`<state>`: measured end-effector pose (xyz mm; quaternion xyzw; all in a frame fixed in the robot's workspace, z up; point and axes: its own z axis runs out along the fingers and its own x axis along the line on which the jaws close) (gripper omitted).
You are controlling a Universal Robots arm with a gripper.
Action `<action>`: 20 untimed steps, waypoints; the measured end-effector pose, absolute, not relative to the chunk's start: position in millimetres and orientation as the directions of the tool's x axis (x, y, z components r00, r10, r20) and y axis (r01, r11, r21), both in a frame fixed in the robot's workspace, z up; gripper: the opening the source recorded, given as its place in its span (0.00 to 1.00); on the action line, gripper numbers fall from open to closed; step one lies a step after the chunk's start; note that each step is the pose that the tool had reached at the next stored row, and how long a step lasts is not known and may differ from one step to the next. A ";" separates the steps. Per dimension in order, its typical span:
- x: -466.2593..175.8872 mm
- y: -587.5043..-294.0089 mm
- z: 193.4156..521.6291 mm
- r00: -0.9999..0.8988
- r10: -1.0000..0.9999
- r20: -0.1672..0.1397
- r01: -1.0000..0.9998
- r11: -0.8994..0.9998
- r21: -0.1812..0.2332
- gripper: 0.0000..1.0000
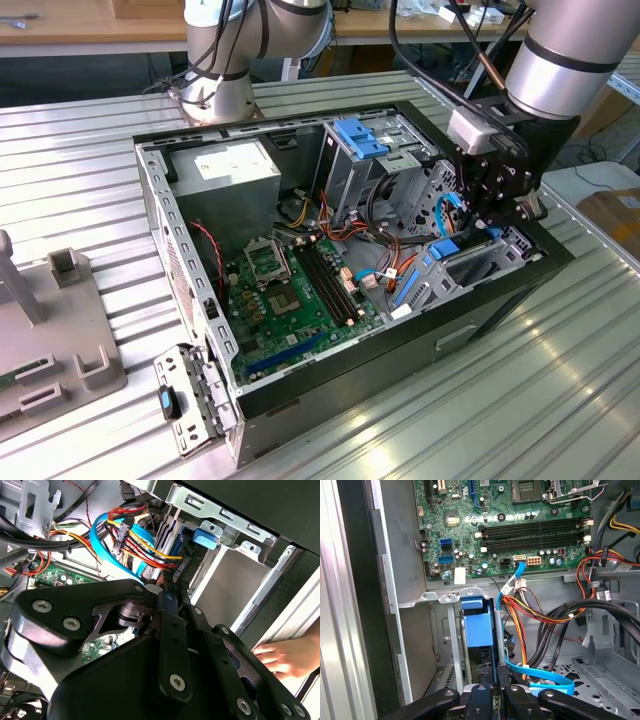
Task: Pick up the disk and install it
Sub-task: 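Insert the first disk wire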
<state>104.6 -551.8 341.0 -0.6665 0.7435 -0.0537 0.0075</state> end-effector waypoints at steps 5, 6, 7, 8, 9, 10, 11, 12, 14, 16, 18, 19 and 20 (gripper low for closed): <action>104.6 -551.8 341.1 -0.104 -0.993 0.060 -0.991 0.098 -0.090 0.16; 104.6 -551.9 341.2 -0.104 -0.993 0.060 -0.991 0.098 -0.090 0.16; 104.6 -551.9 341.5 -0.104 -0.993 0.060 -0.991 0.098 -0.090 0.16; 104.6 -551.9 341.9 -0.104 -0.993 0.060 -0.991 0.098 -0.090 0.16; 104.6 -551.8 342.3 -0.104 -0.993 0.060 -0.991 0.098 -0.090 0.16; 104.6 -551.8 343.2 -0.104 -0.993 0.060 -0.991 0.098 -0.090 0.16; 104.6 -551.8 343.9 -0.104 -0.993 0.060 -0.991 0.098 -0.090 0.16; 104.6 -551.8 344.4 -0.104 -0.993 0.060 -0.991 0.098 -0.090 0.16; 104.6 -551.8 344.6 -0.104 -0.993 0.060 -0.991 0.098 -0.090 0.16; 104.7 -551.8 344.8 -0.103 -0.993 0.062 -0.993 0.098 -0.072 0.16; 105.0 -551.3 344.8 -0.100 -0.993 0.069 -0.993 0.095 -0.071 0.16; 105.0 -551.3 344.8 -0.099 -0.993 0.069 -0.993 0.094 -0.071 0.16; 105.1 -551.3 344.8 -0.099 -0.993 0.069 -0.993 0.094 -0.071 0.16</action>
